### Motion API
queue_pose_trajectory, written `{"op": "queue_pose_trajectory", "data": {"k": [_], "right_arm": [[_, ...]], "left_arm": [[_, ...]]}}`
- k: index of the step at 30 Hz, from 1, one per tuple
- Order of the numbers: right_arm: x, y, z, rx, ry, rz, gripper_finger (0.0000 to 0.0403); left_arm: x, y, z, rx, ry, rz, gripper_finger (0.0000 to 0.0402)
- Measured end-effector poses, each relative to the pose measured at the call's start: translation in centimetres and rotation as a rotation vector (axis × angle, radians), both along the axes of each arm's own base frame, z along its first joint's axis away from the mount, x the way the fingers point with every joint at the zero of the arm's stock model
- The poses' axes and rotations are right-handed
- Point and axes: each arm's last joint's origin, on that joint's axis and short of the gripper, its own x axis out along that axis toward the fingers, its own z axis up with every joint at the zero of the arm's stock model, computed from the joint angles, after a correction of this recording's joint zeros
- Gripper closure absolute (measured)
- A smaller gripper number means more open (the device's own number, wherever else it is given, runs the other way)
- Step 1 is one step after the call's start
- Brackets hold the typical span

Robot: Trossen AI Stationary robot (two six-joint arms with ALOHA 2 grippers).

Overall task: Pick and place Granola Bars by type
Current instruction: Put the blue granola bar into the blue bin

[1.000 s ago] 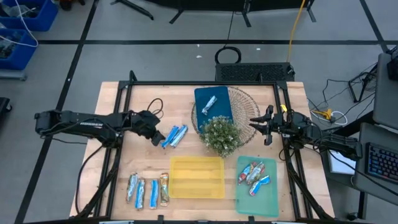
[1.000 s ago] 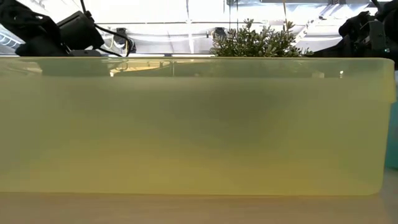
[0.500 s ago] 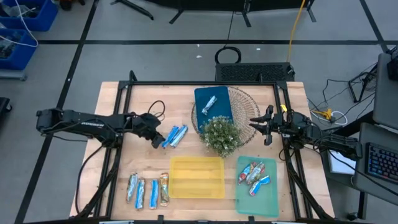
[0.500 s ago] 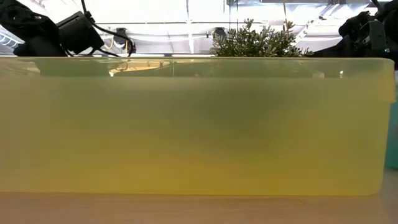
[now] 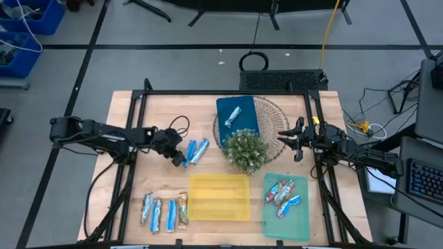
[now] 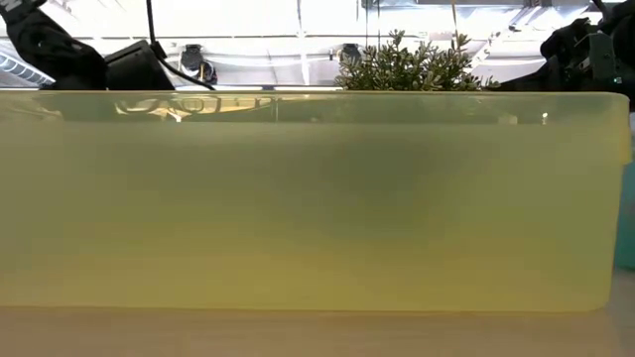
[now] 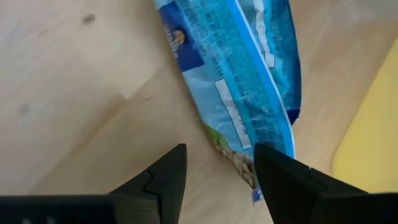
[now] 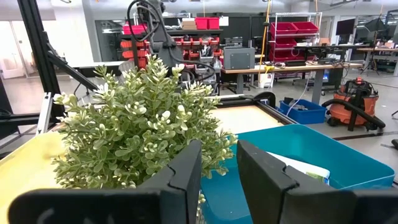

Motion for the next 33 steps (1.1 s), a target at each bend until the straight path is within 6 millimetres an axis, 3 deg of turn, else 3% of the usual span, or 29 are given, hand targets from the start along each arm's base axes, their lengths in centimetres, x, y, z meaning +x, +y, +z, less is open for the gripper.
{"op": "queue_pose_trajectory", "data": {"k": [33], "right_arm": [[0.0, 0.0, 0.0, 0.0, 0.0, 0.0, 0.0309]], "left_arm": [[0.53, -0.31, 0.26, -0.208, -0.039, 0.058, 0.0211]]}}
